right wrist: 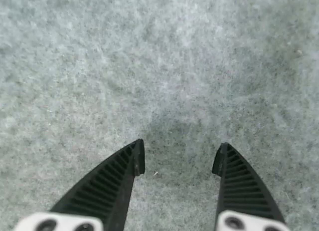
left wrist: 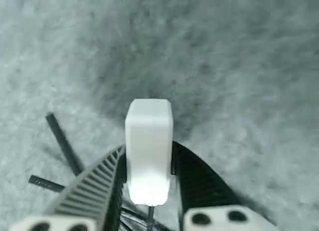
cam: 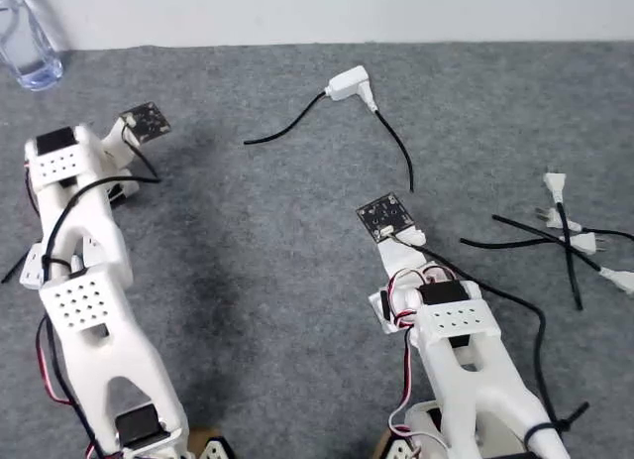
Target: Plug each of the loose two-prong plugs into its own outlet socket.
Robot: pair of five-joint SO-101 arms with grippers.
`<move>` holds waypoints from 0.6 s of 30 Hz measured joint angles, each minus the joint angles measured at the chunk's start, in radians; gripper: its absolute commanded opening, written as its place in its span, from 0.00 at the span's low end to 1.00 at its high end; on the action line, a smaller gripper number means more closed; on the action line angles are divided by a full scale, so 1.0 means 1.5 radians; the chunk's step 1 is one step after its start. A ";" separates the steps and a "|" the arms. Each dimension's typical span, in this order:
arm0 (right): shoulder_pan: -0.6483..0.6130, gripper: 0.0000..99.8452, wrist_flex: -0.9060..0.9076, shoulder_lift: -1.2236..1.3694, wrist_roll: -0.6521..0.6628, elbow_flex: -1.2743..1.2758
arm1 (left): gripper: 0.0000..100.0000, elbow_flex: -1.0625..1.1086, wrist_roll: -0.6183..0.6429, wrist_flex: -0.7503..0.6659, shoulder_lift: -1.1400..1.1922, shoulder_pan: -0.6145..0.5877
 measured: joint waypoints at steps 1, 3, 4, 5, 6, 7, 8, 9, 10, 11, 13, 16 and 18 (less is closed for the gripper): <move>0.000 0.23 0.000 0.000 0.000 0.000 | 0.01 -0.019 -0.002 0.021 0.003 0.003; 0.000 0.23 0.000 0.000 0.000 0.000 | 0.01 -0.059 -0.003 0.058 0.005 0.010; -0.001 0.23 0.000 0.000 0.000 0.000 | 0.01 -0.078 -0.003 0.075 0.005 0.014; -0.001 0.23 0.000 0.000 0.000 0.000 | 0.01 -0.096 -0.003 0.091 0.005 0.018; -0.001 0.23 0.000 0.000 0.000 0.000 | 0.01 -0.115 -0.003 0.109 0.005 0.023; 0.000 0.23 0.000 0.000 0.000 0.000 | 0.01 -0.133 -0.003 0.128 0.005 0.027; 0.000 0.23 0.000 0.000 0.000 0.000 | 0.01 -0.148 -0.003 0.144 0.005 0.031; 0.000 0.23 0.000 0.000 0.000 0.000 | 0.01 -0.165 -0.003 0.159 0.005 0.036; 0.000 0.23 0.000 0.000 0.000 0.000 | 0.01 -0.179 -0.003 0.175 0.005 0.040; 0.000 0.23 0.000 0.000 0.000 0.000 | 0.01 -0.191 -0.003 0.190 0.005 0.045; 0.000 0.23 0.000 0.000 0.000 0.000 | 0.01 -0.215 -0.003 0.221 0.005 0.056; 0.000 0.23 0.000 -0.006 0.000 0.000 | 0.01 -0.228 0.004 0.229 0.005 0.077; 0.000 0.23 0.000 -0.006 0.000 0.000 | 0.01 -0.230 0.033 0.232 0.005 0.093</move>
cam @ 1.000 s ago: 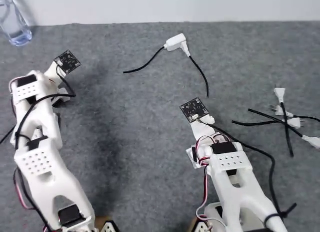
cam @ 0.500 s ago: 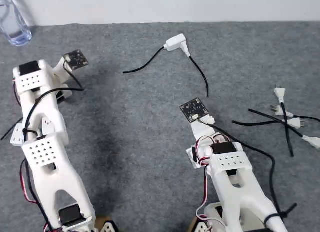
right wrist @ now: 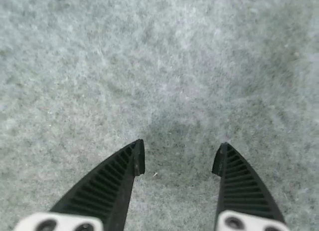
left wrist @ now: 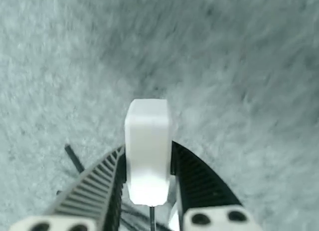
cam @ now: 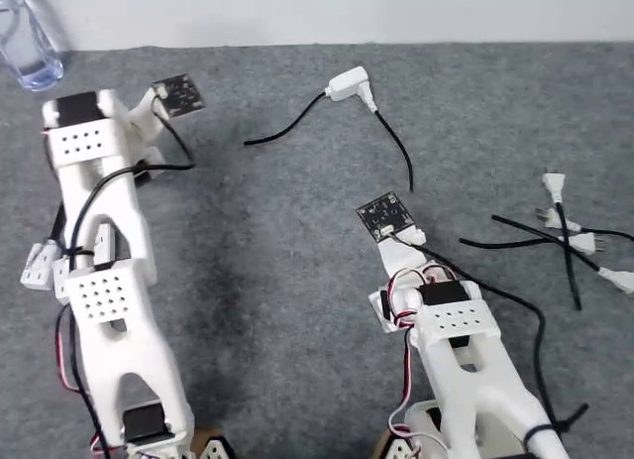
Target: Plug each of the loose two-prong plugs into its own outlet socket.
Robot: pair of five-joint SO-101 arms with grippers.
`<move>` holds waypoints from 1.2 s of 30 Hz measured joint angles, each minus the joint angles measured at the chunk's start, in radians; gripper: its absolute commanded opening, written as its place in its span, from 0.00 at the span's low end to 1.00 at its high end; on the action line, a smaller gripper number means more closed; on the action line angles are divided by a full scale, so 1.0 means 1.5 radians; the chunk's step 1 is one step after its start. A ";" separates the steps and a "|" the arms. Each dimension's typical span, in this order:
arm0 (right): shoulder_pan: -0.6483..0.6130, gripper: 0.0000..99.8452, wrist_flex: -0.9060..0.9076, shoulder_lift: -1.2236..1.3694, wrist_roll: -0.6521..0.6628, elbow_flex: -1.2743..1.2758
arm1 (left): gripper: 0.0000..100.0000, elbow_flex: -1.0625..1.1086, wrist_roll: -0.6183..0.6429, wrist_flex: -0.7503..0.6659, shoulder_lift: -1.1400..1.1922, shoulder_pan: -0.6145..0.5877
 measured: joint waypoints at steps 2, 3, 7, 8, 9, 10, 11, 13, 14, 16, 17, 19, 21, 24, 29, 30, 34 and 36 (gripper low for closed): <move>0.000 0.23 0.000 0.000 0.000 0.000 | 0.01 0.000 0.025 0.000 0.000 0.017; 0.004 0.23 0.000 0.000 0.000 0.000 | 0.01 0.000 0.034 0.000 0.000 0.026; 0.040 0.23 0.000 0.000 0.000 0.000 | 0.01 0.000 0.065 0.000 0.000 0.058; 0.047 0.23 0.000 0.000 0.000 0.000 | 0.01 0.000 0.076 0.000 0.000 0.065; 0.053 0.23 0.000 0.000 0.000 0.000 | 0.01 0.000 0.087 0.000 0.000 0.074; 0.058 0.23 0.000 0.000 0.000 0.000 | 0.01 0.000 0.102 0.000 0.000 0.083; 0.059 0.23 0.000 0.000 0.000 0.000 | 0.01 0.000 0.120 0.000 0.000 0.094; 0.057 0.23 0.000 0.000 0.000 0.000 | 0.01 0.000 0.155 0.000 0.000 0.119; 0.056 0.23 0.000 0.000 0.000 0.000 | 0.01 0.000 0.167 0.000 0.000 0.133; 0.059 0.23 0.000 0.000 0.000 0.000 | 0.01 0.000 0.189 0.000 0.000 0.158; 0.061 0.23 0.000 0.000 0.000 0.000 | 0.01 0.000 0.196 0.000 0.000 0.170; 0.069 0.23 0.000 0.000 0.000 0.000 | 0.01 0.000 0.212 0.000 0.000 0.191; 0.083 0.23 0.000 0.000 0.000 0.000 | 0.01 0.019 0.224 0.000 -0.010 0.215; 0.113 0.23 -0.002 0.000 0.000 -0.002 | 0.01 0.077 0.232 0.000 -0.043 0.253; 0.165 0.23 -0.047 0.000 0.000 -0.002 | 0.01 0.194 0.235 0.000 -0.119 0.325; 0.174 0.23 -0.054 0.000 0.000 -0.002 | 0.01 0.214 0.236 0.000 -0.132 0.340; 0.191 0.23 -0.066 0.000 0.000 -0.002 | 0.01 0.289 0.234 0.000 -0.157 0.387; 0.196 0.23 -0.066 0.000 0.000 -0.002 | 0.01 0.341 0.236 -0.006 -0.158 0.401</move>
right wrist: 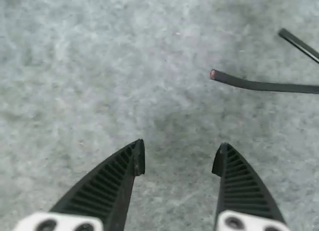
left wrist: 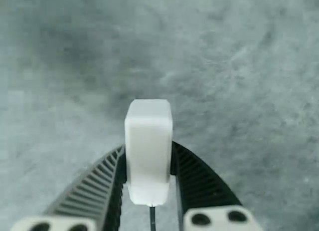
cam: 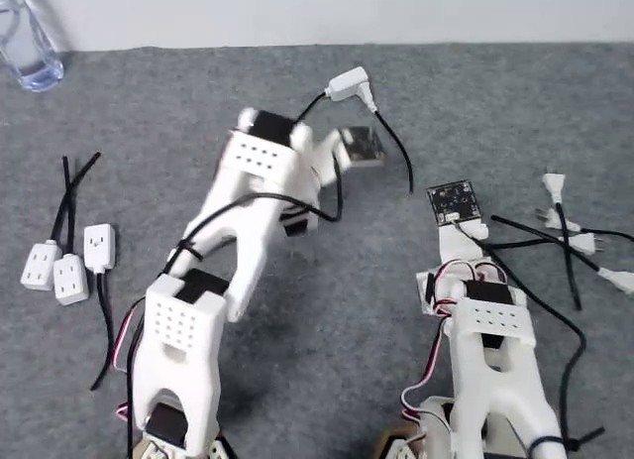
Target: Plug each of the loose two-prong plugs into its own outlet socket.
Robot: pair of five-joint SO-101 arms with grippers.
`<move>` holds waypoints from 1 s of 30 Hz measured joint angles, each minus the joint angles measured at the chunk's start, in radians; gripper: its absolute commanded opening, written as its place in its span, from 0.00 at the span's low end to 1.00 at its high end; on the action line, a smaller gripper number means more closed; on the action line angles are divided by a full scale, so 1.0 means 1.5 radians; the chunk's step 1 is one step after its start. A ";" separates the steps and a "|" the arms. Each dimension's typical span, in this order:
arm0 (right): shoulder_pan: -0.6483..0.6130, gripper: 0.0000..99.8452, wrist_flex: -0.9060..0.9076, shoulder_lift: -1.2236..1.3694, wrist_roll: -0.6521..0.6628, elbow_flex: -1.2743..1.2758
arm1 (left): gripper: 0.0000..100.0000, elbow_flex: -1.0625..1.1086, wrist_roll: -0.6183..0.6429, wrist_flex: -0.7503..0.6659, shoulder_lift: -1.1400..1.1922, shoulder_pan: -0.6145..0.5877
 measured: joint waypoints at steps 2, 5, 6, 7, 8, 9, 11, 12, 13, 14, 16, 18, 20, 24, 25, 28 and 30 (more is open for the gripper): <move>0.010 0.23 -0.001 0.000 0.000 0.000 | 0.01 0.059 0.000 -0.028 -0.001 0.012; 0.007 0.23 -0.013 0.000 0.000 0.000 | 0.01 0.140 0.000 -0.056 -0.001 0.041; 0.007 0.23 -0.015 0.000 0.000 0.000 | 0.01 0.159 0.000 -0.064 -0.001 0.052; 0.008 0.23 -0.017 0.000 0.000 0.000 | 0.01 0.172 0.000 -0.074 -0.005 0.060; 0.009 0.23 -0.017 0.000 0.000 0.000 | 0.01 0.182 0.000 -0.083 -0.010 0.065; 0.009 0.23 -0.017 0.000 0.000 0.000 | 0.01 0.190 0.000 -0.092 -0.014 0.068; 0.008 0.23 -0.017 0.000 0.000 0.000 | 0.01 0.191 0.000 -0.104 -0.016 0.072; 0.007 0.23 -0.017 0.000 0.000 0.000 | 0.01 0.191 -0.001 -0.107 -0.016 0.072; 0.007 0.23 -0.018 0.000 0.000 0.000 | 0.01 0.192 -0.002 -0.109 -0.016 0.075; 0.007 0.23 -0.024 0.000 0.000 0.000 | 0.01 0.192 0.000 -0.110 -0.016 0.078; 0.009 0.23 -0.031 0.000 0.000 0.000 | 0.01 0.193 0.000 -0.111 -0.016 0.089; 0.009 0.23 -0.032 0.000 0.000 0.000 | 0.01 0.195 0.000 -0.114 -0.016 0.100; 0.008 0.23 -0.036 0.000 0.007 0.000 | 0.02 0.195 0.000 -0.114 -0.016 0.105; 0.009 0.23 -0.036 0.000 0.019 0.000 | 0.12 0.195 0.010 -0.109 -0.016 0.106; 0.008 0.23 -0.036 0.000 0.020 0.000 | 0.15 0.195 0.023 -0.101 -0.016 0.107; 0.009 0.23 -0.036 0.000 0.021 0.000 | 0.22 0.195 0.037 -0.095 -0.016 0.109; 0.008 0.23 -0.036 0.000 0.023 0.000 | 0.23 0.195 0.039 -0.090 -0.016 0.109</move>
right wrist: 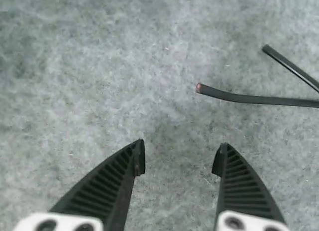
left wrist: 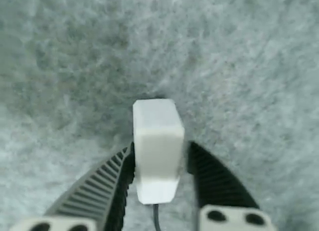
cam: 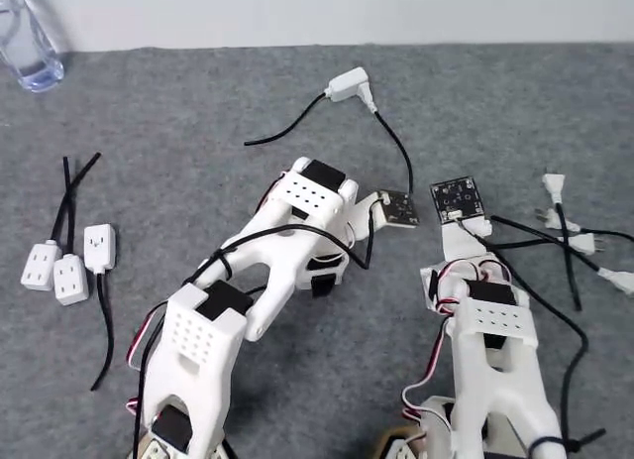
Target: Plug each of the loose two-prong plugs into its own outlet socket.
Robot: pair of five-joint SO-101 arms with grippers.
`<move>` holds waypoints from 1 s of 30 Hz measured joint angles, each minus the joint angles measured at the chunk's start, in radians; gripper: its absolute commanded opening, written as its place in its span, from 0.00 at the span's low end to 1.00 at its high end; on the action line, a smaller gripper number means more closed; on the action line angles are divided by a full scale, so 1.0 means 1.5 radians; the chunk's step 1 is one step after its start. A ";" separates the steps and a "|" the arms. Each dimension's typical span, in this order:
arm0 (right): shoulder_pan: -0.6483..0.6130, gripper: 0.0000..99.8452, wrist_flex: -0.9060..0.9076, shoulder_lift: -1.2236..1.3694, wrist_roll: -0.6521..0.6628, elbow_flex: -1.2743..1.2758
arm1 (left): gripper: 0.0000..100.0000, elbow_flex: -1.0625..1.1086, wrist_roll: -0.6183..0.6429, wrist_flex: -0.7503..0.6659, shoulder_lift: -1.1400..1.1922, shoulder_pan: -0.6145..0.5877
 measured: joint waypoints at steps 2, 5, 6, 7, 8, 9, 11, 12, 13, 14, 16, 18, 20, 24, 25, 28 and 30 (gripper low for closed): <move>0.000 0.23 0.000 0.000 0.001 0.000 | 0.23 0.000 0.000 0.005 0.000 0.001; 0.000 0.23 0.000 0.000 0.001 0.000 | 0.23 -0.001 0.000 0.027 0.000 0.002; 0.000 0.23 0.000 0.000 0.001 0.000 | 0.23 -0.006 0.000 0.040 0.000 0.003; 0.000 0.23 0.000 0.000 0.003 0.000 | 0.23 -0.016 0.000 0.054 0.001 0.003; 0.000 0.23 0.000 0.000 0.008 0.000 | 0.23 -0.029 0.000 0.070 0.001 0.003; 0.000 0.23 0.000 0.000 0.012 0.000 | 0.23 -0.041 0.000 0.081 0.001 0.003; 0.000 0.23 0.000 0.000 0.015 0.000 | 0.23 -0.057 0.002 0.091 0.001 0.003; 0.000 0.23 0.000 0.000 0.015 0.000 | 0.23 -0.060 0.002 0.092 0.001 0.003; 0.000 0.23 0.000 0.000 0.015 0.000 | 0.23 -0.061 0.003 0.094 0.001 0.003; 0.000 0.23 0.000 0.000 0.015 0.000 | 0.23 -0.061 0.005 0.095 0.001 0.003; 0.000 0.23 0.000 0.000 0.015 0.000 | 0.23 -0.061 0.012 0.095 0.001 0.006; 0.000 0.23 0.000 0.000 0.015 0.000 | 0.23 -0.060 0.019 0.095 0.001 0.011; 0.000 0.23 -0.004 0.000 0.015 0.000 | 0.23 -0.044 0.020 0.095 0.001 0.013; 0.000 0.23 -0.018 0.000 0.018 0.000 | 0.23 -0.007 0.025 0.095 -0.005 0.023; 0.000 0.23 -0.018 0.002 0.019 0.000 | 0.23 -0.001 0.025 0.095 -0.007 0.024; 0.000 0.23 -0.027 0.021 0.019 0.000 | 0.23 0.028 0.028 0.095 -0.028 0.029; 0.000 0.23 -0.032 0.038 0.019 0.000 | 0.23 0.049 0.030 0.095 -0.049 0.031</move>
